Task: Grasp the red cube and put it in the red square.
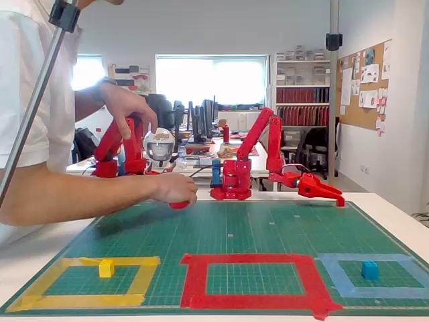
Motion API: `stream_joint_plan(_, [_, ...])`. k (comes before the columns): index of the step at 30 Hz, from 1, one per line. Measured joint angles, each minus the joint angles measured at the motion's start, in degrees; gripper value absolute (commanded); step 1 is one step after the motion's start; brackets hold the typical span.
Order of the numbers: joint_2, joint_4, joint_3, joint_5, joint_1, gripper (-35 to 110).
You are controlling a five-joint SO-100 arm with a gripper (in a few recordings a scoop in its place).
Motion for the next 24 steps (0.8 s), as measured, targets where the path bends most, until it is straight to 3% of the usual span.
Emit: stream_joint_plan(24, [-1.3, -0.6, -2.2, 0.0, 0.5, 18])
